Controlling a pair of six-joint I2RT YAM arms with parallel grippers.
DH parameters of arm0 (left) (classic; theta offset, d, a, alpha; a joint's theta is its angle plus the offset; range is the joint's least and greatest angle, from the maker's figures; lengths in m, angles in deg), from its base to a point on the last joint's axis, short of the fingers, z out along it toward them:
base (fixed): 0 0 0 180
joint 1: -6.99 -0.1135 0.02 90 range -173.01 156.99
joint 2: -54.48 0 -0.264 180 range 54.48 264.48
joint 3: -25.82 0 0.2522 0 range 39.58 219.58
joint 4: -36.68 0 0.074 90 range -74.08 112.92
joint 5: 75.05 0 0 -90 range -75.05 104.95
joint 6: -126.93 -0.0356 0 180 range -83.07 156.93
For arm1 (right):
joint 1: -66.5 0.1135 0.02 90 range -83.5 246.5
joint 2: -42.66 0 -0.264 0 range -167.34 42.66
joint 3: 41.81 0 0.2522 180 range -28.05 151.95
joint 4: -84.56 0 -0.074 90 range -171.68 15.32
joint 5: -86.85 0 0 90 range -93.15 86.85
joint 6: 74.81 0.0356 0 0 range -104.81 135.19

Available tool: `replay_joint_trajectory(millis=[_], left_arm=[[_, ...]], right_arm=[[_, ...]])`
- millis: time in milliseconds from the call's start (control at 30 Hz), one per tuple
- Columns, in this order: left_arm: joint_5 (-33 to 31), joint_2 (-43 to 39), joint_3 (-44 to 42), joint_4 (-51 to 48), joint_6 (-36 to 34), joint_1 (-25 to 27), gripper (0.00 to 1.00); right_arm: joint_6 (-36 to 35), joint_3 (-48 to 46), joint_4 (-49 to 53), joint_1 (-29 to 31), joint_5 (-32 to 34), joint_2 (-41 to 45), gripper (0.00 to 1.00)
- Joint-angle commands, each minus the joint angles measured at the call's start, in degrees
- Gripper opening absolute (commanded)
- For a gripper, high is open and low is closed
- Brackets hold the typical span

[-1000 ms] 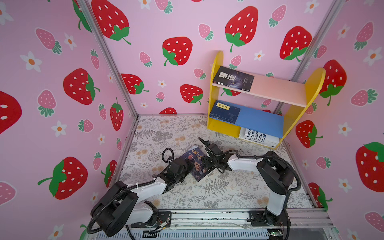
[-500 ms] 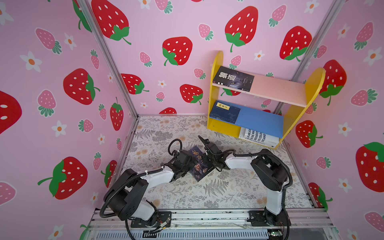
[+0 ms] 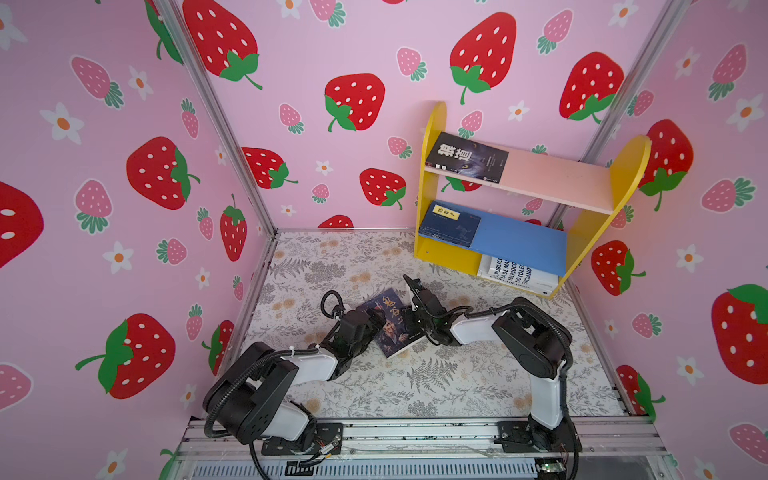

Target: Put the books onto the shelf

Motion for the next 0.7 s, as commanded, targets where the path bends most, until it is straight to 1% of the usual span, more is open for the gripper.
replay_joint_trajectory(millis=[0,167,233,433,533,600,667], left_arm=[[7.9,-3.7,1.6,11.6,-0.8,1.0,0.91],[7.9,-6.2,0.3,13.0,-0.6,1.0,0.86],[7.9,-6.5,0.1,12.0,0.0,0.8,0.83],[9.5,-4.2,0.0,12.4,2.0,0.4,0.76],[10.5,-3.5,1.3,8.5,2.6,-0.2,0.67],[10.6,-3.7,3.0,2.5,2.1,-0.4,0.61],[10.6,-4.0,4.0,-1.3,1.6,-0.4,0.56]], right_arm=[[1.3,-3.3,12.1,3.2,-11.9,-6.1,0.29],[1.5,-3.4,11.8,3.2,-12.3,-6.2,0.29],[1.4,-3.5,11.9,3.2,-12.3,-6.1,0.29],[1.4,-3.6,11.8,3.2,-12.2,-6.0,0.29],[1.4,-3.7,11.8,3.1,-12.0,-5.9,0.29],[1.4,-3.8,11.9,3.1,-11.9,-5.7,0.29],[1.4,-4.0,11.8,3.2,-11.6,-5.6,0.3]])
